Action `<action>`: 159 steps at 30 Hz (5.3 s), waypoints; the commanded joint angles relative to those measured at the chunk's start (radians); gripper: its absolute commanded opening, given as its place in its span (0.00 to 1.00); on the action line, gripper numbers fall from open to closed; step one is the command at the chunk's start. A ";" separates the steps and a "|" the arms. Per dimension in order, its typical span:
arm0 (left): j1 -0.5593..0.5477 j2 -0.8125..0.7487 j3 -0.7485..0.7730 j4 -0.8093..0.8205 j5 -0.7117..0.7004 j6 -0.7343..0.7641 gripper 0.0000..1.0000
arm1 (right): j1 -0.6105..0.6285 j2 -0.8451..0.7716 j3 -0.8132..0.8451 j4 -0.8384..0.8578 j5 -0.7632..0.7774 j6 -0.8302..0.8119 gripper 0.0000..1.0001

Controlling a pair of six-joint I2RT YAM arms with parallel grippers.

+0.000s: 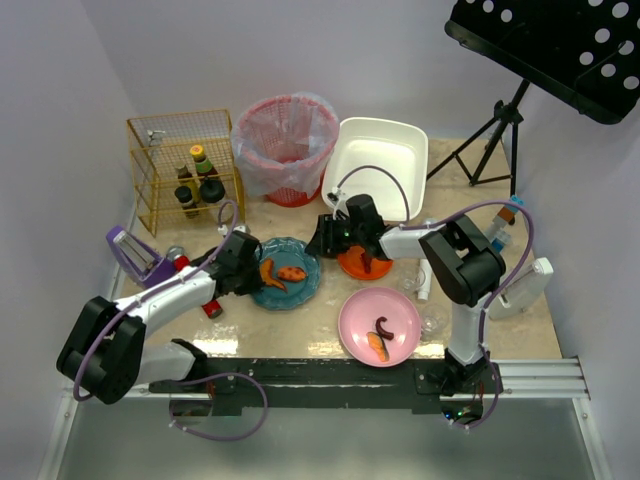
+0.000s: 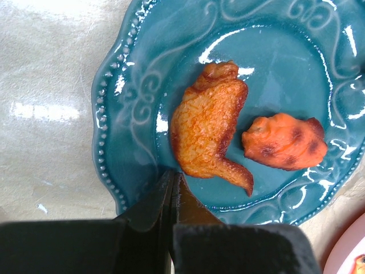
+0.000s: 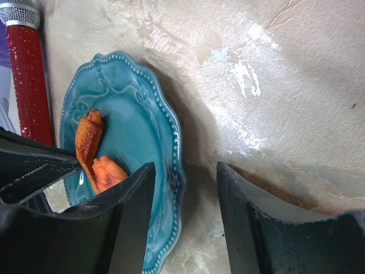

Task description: Clear the kitchen counter

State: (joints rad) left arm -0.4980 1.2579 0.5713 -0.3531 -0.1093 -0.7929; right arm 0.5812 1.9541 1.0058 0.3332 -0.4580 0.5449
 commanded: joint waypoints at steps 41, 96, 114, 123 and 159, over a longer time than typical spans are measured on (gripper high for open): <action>-0.002 -0.115 0.127 -0.351 -0.069 0.026 0.19 | -0.014 0.002 -0.012 -0.026 0.039 -0.039 0.54; -0.002 -0.060 0.101 -0.273 -0.033 0.043 0.19 | -0.014 0.003 0.004 -0.049 0.050 -0.043 0.55; -0.002 0.031 -0.010 -0.144 0.005 0.037 0.19 | -0.014 0.005 0.005 -0.053 0.022 -0.060 0.73; -0.002 0.028 -0.013 -0.142 0.003 0.035 0.19 | -0.014 -0.007 -0.003 -0.088 -0.001 -0.105 0.70; -0.002 0.098 -0.004 -0.142 -0.020 0.052 0.12 | 0.014 -0.238 -0.160 -0.208 -0.140 -0.129 0.68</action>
State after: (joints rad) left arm -0.4923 1.2690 0.6197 -0.4278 -0.1600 -0.7616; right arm 0.5892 1.7187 0.8589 0.0769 -0.5419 0.4110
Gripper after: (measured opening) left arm 0.183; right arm 0.690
